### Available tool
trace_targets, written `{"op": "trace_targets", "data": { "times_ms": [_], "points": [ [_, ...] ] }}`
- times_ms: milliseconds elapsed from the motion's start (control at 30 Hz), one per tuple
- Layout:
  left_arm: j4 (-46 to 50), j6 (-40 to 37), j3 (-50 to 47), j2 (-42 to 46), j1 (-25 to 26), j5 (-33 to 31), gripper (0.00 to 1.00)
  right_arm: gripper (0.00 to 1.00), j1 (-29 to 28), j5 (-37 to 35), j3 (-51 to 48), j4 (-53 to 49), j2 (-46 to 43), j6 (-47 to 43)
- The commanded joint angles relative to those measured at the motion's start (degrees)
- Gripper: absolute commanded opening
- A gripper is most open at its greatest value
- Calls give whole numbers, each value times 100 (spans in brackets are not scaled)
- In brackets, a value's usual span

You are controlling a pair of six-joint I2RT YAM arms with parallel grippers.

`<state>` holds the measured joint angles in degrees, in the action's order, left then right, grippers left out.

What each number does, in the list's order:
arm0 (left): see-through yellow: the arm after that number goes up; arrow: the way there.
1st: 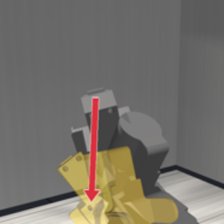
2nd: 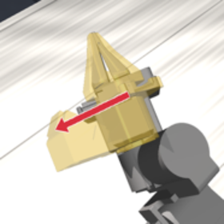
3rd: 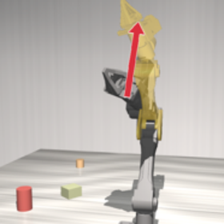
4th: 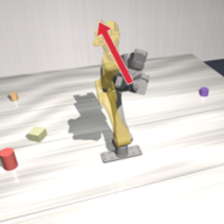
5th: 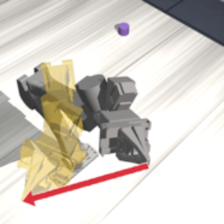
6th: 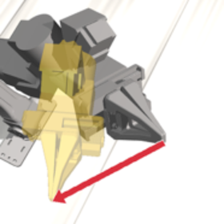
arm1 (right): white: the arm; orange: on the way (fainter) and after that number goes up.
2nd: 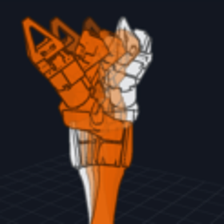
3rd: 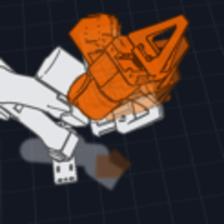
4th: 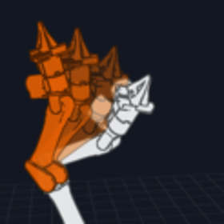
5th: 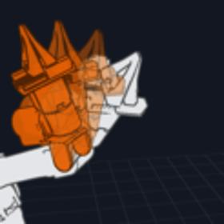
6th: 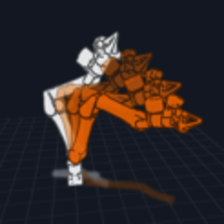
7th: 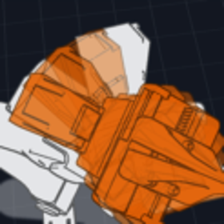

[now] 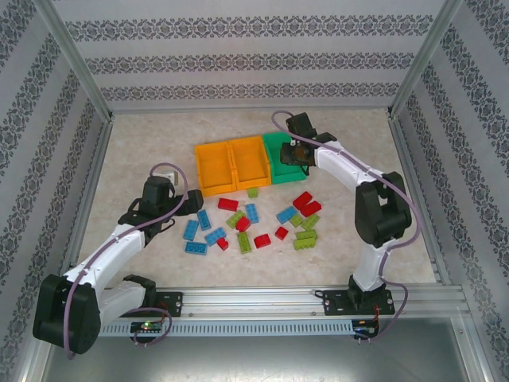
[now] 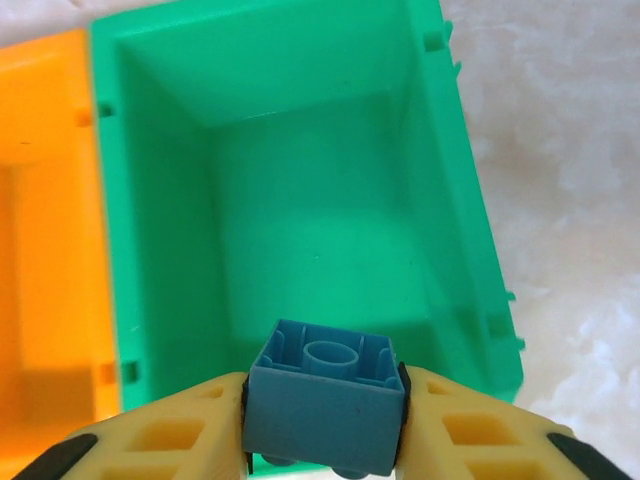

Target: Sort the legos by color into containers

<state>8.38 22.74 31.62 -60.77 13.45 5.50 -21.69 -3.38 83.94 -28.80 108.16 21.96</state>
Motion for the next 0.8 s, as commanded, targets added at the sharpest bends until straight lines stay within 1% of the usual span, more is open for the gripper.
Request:
{"op": "trace_targets", "data": {
  "times_ms": [0, 133, 200, 233, 333, 467, 567, 667, 767],
  "points": [
    [196, -109, 130, 14, 121, -79, 100, 41, 24, 209, 178, 69, 243, -130],
    [387, -93, 247, -140, 236, -117, 100, 52, 24, 297, 280, 142, 357, -113],
    [448, -94, 281, -220, 327, -145, 100, 61, 6, 303, 286, 155, 342, -125],
    [477, -95, 303, -261, 362, -158, 100, 63, -5, 298, 274, 164, 323, -130],
    [621, -71, 394, -419, 524, -205, 100, 65, -45, 291, 197, 168, 173, -131],
    [913, -18, 607, -763, 772, -278, 99, 67, -98, 276, -152, 299, -237, -71],
    [1043, -10, 782, -1047, 951, -351, 96, 69, -62, 145, -442, 375, -539, -60],
    [1127, 3, 942, -1336, 1049, -398, 95, 69, 99, -12, -712, 447, -768, -82],
    [1306, 104, 1148, -1702, 1053, -433, 92, 69, 392, -19, -983, 595, -921, -58]
  ]
}}
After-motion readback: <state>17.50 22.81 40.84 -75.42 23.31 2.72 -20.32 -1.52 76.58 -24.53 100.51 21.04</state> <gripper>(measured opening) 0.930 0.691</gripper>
